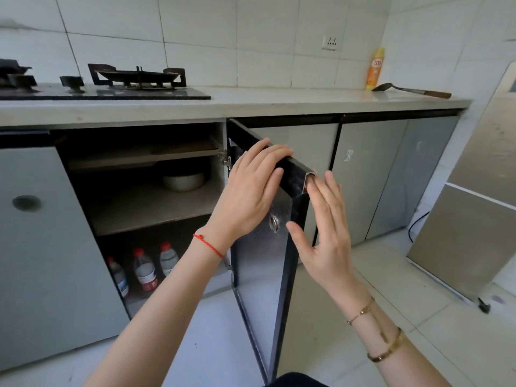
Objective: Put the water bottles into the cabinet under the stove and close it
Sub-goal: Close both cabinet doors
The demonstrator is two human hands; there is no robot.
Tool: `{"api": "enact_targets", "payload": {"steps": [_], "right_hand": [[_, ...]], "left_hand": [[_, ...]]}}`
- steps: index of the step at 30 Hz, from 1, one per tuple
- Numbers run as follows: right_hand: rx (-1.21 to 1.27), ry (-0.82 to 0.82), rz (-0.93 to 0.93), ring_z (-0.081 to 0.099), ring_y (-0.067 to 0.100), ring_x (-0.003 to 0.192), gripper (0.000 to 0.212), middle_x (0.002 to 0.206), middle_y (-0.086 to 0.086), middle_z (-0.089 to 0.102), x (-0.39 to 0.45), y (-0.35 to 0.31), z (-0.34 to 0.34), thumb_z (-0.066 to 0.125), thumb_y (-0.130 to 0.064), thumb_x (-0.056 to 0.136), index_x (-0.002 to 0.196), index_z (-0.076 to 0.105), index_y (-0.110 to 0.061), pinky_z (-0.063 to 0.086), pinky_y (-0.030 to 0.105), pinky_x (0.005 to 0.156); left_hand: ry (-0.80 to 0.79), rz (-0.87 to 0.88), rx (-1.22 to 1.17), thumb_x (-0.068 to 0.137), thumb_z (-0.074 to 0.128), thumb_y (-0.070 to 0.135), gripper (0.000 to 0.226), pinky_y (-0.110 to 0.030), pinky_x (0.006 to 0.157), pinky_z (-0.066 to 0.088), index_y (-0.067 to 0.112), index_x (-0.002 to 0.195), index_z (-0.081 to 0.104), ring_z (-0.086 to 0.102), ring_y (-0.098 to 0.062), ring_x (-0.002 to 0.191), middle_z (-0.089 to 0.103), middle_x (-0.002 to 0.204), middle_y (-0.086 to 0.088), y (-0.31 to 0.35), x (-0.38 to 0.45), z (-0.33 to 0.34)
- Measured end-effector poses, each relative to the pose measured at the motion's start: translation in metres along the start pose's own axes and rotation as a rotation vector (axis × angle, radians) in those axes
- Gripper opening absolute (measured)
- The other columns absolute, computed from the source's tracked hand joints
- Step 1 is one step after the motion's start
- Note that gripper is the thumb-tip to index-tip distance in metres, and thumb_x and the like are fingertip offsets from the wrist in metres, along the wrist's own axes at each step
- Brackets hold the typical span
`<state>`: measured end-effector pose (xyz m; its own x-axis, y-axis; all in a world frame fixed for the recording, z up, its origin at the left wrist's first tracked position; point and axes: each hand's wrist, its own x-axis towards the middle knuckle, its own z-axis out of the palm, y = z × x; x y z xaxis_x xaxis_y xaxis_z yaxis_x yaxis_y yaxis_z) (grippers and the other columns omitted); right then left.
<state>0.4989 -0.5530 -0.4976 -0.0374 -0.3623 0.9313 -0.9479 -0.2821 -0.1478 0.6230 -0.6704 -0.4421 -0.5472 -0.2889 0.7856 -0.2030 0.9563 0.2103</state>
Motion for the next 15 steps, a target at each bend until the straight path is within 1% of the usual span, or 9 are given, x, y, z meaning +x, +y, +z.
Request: {"api": "enact_targets", "payload": {"steps": [2, 4, 7, 10, 12, 15], "right_hand": [[0.038, -0.032, -0.045, 0.025, 0.033, 0.147, 0.057, 0.149, 0.019, 0.04, 0.002, -0.01, 0.007, 0.052, -0.03, 0.098, 0.141, 0.039, 0.005, 0.028, 0.058, 0.115], [0.089, -0.081, -0.085, 0.023, 0.034, 0.148, 0.058, 0.151, 0.02, 0.038, 0.005, -0.022, 0.017, 0.051, -0.031, 0.098, 0.142, 0.036, 0.004, 0.026, 0.059, 0.116], [0.201, -0.141, -0.122, 0.021, 0.034, 0.148, 0.059, 0.153, 0.018, 0.033, 0.01, -0.042, 0.035, 0.054, -0.027, 0.097, 0.143, 0.034, 0.004, 0.024, 0.059, 0.117], [0.349, -0.152, -0.126, 0.02, 0.031, 0.149, 0.058, 0.154, 0.017, 0.032, 0.016, -0.061, 0.055, 0.056, -0.019, 0.094, 0.143, 0.034, 0.005, 0.025, 0.057, 0.117], [0.431, -0.159, -0.113, 0.02, 0.029, 0.149, 0.059, 0.155, 0.015, 0.031, 0.019, -0.073, 0.066, 0.055, -0.016, 0.095, 0.145, 0.03, 0.005, 0.025, 0.057, 0.117], [0.464, -0.179, -0.13, 0.019, 0.028, 0.15, 0.056, 0.155, 0.012, 0.032, 0.025, -0.087, 0.081, 0.049, -0.017, 0.098, 0.146, 0.03, 0.004, 0.025, 0.057, 0.117]], "left_hand": [[0.023, -0.018, -0.006, 0.105, 0.032, 0.02, 0.037, -0.043, 0.116, 0.029, 0.016, 0.139, 0.046, 0.026, -0.017, 0.146, 0.048, 0.144, 0.004, -0.003, -0.01, -0.011], [0.052, -0.054, -0.028, 0.105, 0.031, 0.018, 0.038, -0.043, 0.117, 0.028, 0.015, 0.14, 0.045, 0.025, -0.017, 0.147, 0.046, 0.146, 0.003, -0.007, -0.021, -0.024], [0.099, -0.137, -0.067, 0.106, 0.031, 0.016, 0.041, -0.04, 0.12, 0.025, 0.014, 0.146, 0.039, 0.022, -0.014, 0.148, 0.04, 0.153, 0.003, -0.012, -0.044, -0.044], [0.13, -0.238, -0.076, 0.106, 0.028, 0.018, 0.044, -0.035, 0.121, 0.022, 0.014, 0.149, 0.035, 0.023, -0.011, 0.148, 0.036, 0.155, 0.003, -0.015, -0.078, -0.06], [0.138, -0.301, -0.07, 0.106, 0.026, 0.022, 0.045, -0.032, 0.121, 0.022, 0.015, 0.149, 0.035, 0.023, -0.009, 0.147, 0.037, 0.154, 0.006, -0.015, -0.103, -0.067], [0.137, -0.361, -0.06, 0.105, 0.026, 0.027, 0.046, -0.028, 0.121, 0.021, 0.017, 0.149, 0.035, 0.024, -0.01, 0.147, 0.034, 0.154, 0.013, -0.012, -0.135, -0.074]]}}
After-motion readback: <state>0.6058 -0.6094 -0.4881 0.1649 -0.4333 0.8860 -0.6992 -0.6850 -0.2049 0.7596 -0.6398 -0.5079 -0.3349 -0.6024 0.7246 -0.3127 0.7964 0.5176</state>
